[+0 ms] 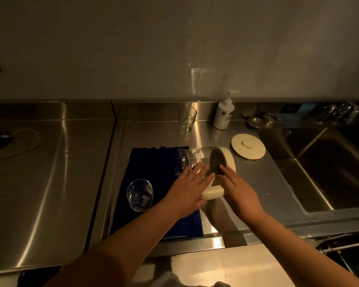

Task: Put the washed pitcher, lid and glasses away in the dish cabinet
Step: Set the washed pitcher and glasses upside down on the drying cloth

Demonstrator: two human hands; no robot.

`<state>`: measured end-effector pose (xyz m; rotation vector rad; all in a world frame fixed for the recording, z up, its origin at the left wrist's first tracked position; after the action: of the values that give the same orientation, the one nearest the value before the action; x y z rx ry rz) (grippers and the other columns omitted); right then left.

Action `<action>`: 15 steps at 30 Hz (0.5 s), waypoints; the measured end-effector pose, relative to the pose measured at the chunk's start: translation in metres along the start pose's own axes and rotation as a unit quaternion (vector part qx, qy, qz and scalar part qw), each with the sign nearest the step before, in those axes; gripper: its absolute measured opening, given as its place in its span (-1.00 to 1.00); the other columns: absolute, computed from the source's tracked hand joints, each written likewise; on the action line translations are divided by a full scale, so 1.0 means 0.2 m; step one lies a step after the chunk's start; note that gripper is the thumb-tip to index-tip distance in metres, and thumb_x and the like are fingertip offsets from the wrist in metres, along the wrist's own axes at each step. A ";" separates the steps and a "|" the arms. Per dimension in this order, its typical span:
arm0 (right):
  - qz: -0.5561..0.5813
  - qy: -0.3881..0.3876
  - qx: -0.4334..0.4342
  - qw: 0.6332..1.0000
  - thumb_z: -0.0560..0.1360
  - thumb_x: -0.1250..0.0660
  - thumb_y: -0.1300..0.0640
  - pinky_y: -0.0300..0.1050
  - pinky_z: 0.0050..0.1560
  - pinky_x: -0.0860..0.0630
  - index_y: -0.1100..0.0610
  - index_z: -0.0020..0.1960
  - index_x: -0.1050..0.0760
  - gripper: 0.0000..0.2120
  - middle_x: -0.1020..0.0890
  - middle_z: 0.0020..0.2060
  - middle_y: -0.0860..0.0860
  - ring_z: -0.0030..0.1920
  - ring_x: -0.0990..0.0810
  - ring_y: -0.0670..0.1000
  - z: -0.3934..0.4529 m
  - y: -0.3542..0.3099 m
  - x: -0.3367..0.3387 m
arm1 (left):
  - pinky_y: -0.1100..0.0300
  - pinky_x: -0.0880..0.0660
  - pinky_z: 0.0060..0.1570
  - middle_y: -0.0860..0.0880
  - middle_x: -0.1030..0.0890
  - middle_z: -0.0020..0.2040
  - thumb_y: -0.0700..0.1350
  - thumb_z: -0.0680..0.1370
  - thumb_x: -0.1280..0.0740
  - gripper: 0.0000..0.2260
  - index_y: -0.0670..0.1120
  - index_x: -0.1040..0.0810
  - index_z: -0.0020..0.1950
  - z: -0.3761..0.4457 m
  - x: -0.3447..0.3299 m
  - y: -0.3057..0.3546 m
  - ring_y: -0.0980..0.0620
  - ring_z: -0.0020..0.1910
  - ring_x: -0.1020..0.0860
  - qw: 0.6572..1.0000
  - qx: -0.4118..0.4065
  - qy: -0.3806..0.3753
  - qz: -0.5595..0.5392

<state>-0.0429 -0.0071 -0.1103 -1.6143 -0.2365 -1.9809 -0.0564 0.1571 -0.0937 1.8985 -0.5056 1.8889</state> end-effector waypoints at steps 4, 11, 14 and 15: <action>0.004 0.021 0.015 1.000 0.38 -0.47 0.20 0.08 0.25 -0.41 0.06 0.31 -0.44 -0.48 -0.38 0.39 0.08 0.41 -0.31 0.12 0.02 0.02 0.00 | 0.00 0.19 0.46 -0.11 0.10 0.57 0.04 0.61 -0.17 -0.40 -0.02 0.05 0.56 0.03 -0.01 0.01 -0.09 0.54 0.16 1.000 0.025 -0.004 -0.015; -0.012 0.018 0.016 1.000 0.39 -0.45 0.22 0.12 0.31 -0.35 0.07 0.32 -0.43 -0.47 -0.45 0.34 0.09 0.35 -0.39 0.14 0.17 -0.04 0.05 | 0.11 0.04 0.47 -0.09 -0.03 0.56 -0.08 0.62 -0.19 -0.51 -0.08 -0.11 0.52 0.06 0.09 -0.12 -0.04 0.53 -0.02 0.995 0.076 0.026 -0.066; -0.012 0.005 0.006 1.000 0.39 -0.45 0.19 0.10 0.24 -0.45 0.05 0.35 -0.39 -0.45 -0.47 0.31 0.09 0.30 -0.45 0.13 0.22 -0.08 0.06 | 0.12 0.02 0.47 -0.09 -0.07 0.55 -0.16 0.61 -0.20 -0.49 -0.10 -0.08 0.53 0.05 0.11 -0.18 -0.02 0.52 -0.05 0.992 0.094 0.044 -0.072; -0.014 0.005 0.007 1.000 0.39 -0.45 0.18 0.08 0.20 -0.47 0.05 0.34 -0.39 -0.45 -0.48 0.30 0.09 0.26 -0.47 0.13 0.23 -0.10 0.06 | 0.12 0.01 0.47 -0.09 -0.07 0.55 -0.18 0.61 -0.20 -0.47 -0.11 -0.06 0.53 0.04 0.12 -0.20 -0.02 0.52 -0.05 0.991 0.098 0.050 -0.071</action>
<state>-0.0155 0.0276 -0.0830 -1.6007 -0.2714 -2.0026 -0.0285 0.1874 -0.0717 1.8923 -0.1545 1.9884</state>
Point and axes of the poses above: each hand's wrist, its own z-axis towards the middle knuckle, its own x-axis out of the back of the hand, y = z × x, the point moved 4 cm from there along z, towards the middle knuckle
